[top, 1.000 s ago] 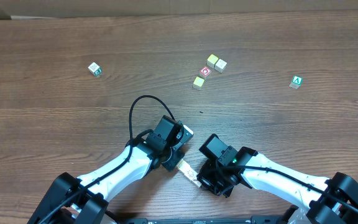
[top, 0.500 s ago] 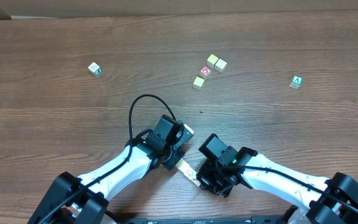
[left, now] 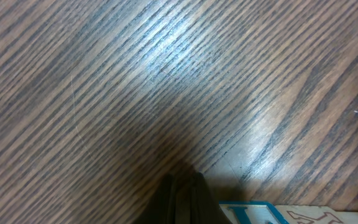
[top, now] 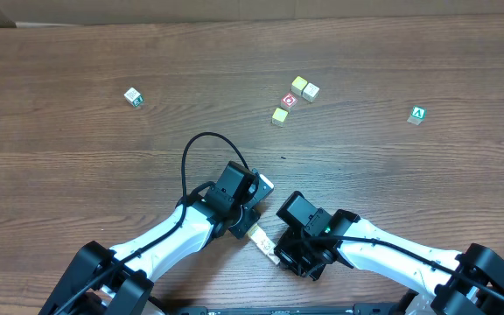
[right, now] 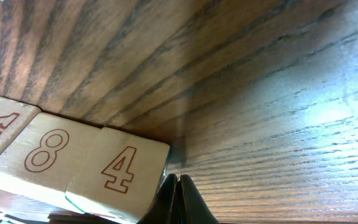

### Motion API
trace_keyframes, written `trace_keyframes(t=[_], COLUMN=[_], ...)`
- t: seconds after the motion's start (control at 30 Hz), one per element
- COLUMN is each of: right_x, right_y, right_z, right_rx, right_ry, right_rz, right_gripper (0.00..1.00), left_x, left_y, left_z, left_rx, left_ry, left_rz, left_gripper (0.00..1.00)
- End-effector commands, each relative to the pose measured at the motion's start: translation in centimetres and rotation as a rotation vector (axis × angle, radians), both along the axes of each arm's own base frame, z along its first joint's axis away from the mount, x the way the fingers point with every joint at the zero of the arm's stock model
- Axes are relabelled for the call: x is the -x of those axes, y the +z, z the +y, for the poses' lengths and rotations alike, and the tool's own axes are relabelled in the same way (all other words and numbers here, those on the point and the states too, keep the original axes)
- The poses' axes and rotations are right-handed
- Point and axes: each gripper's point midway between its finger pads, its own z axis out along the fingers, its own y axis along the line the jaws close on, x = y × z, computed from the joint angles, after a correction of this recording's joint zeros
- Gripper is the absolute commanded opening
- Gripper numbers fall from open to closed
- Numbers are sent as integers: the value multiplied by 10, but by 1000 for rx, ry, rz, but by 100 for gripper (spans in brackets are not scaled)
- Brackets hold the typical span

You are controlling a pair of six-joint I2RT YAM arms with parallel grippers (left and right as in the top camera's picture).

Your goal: Flip 4 blocks

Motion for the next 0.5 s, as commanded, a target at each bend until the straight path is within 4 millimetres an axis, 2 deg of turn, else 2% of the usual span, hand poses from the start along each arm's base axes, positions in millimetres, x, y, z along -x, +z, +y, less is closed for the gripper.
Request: trace_keyframes(t=[0.0, 0.47], right_x=[-4, -7], right_y=[3, 1], right_z=[7, 6], right_rx=[-20, -7], right_ry=[-11, -18], right_rz=[-9, -27], right_gripper=[4, 4], left_x=[15, 15], left_y=[-15, -12], left_z=[4, -4], left_rx=[-22, 18], left_ry=[-38, -70], left_rz=[54, 51], left_gripper=[4, 4])
